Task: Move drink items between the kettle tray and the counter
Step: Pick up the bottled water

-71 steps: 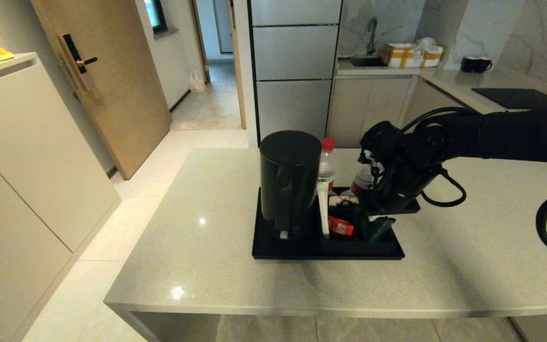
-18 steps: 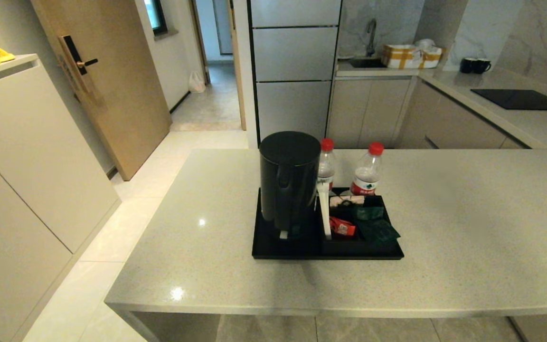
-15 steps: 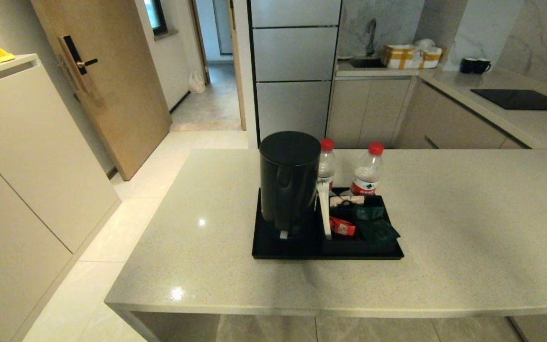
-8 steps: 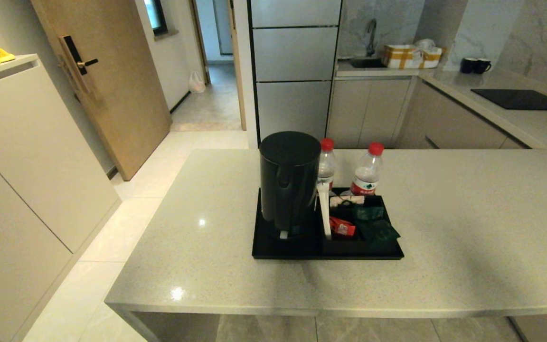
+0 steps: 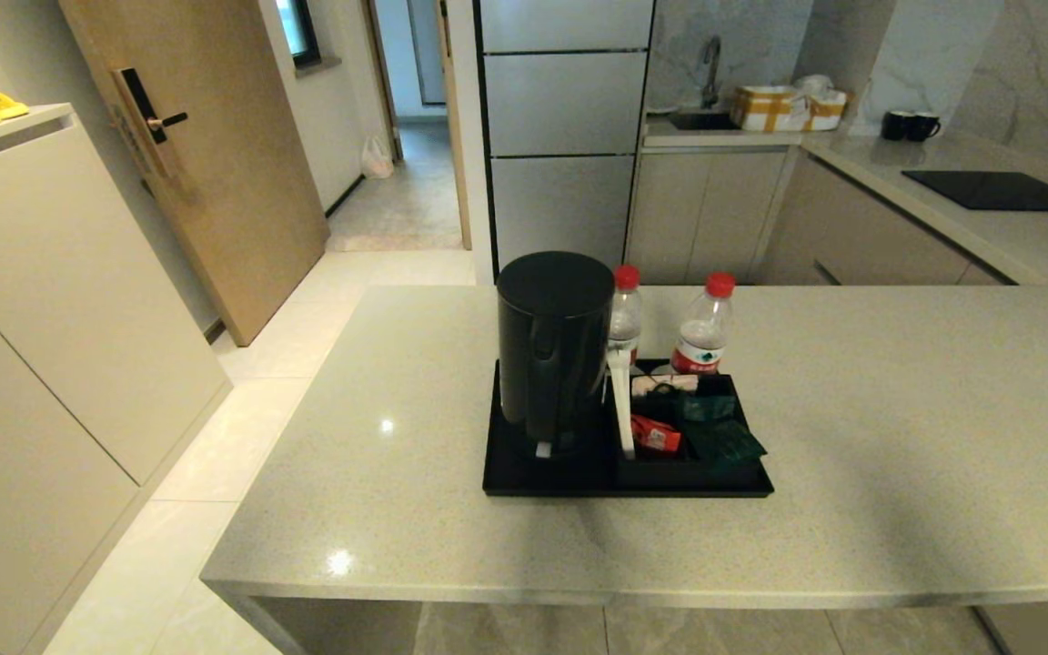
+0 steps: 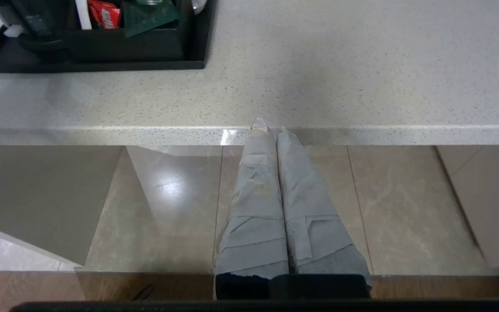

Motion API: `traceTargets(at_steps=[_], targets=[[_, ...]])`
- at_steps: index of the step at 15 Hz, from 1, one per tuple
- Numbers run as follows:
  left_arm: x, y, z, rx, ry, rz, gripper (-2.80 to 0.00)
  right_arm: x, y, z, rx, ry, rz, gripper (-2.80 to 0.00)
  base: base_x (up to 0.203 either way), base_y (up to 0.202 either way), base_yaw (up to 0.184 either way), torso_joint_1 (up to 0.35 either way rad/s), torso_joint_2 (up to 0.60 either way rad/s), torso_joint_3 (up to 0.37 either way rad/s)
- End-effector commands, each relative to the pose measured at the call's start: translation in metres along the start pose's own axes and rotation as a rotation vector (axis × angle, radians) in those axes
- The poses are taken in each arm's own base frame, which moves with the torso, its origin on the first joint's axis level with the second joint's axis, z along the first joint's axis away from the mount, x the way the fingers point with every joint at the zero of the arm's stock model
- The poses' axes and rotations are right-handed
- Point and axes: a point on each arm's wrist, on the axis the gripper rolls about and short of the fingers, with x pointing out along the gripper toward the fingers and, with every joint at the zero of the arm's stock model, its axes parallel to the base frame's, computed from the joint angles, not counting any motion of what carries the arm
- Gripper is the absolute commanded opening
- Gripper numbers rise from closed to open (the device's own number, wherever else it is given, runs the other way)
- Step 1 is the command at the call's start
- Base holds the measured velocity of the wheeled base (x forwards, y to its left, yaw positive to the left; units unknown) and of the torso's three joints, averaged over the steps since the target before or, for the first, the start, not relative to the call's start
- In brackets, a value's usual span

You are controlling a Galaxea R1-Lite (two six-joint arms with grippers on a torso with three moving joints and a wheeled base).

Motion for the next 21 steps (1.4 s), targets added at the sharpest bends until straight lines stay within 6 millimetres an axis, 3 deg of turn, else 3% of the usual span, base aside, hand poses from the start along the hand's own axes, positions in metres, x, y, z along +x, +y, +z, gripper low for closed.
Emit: traceTargets(at_steps=[1, 21], targets=[[0.0001, 0.0000, 0.0001, 0.000, 0.001, 0.000, -2.80, 0.0005, 0.0000, -0.0006, -0.011, 0.003, -0.002, -2.80, 0.000, 0.000, 0.000, 0.000, 0.00, 0.000], [0.0001, 0.0000, -0.0001, 0.000, 0.002, 0.000, -2.80, 0.0003, 0.0000, -0.0006, 0.003, 0.010, -0.005, -2.80, 0.000, 0.000, 0.000, 0.000, 0.00, 0.000]])
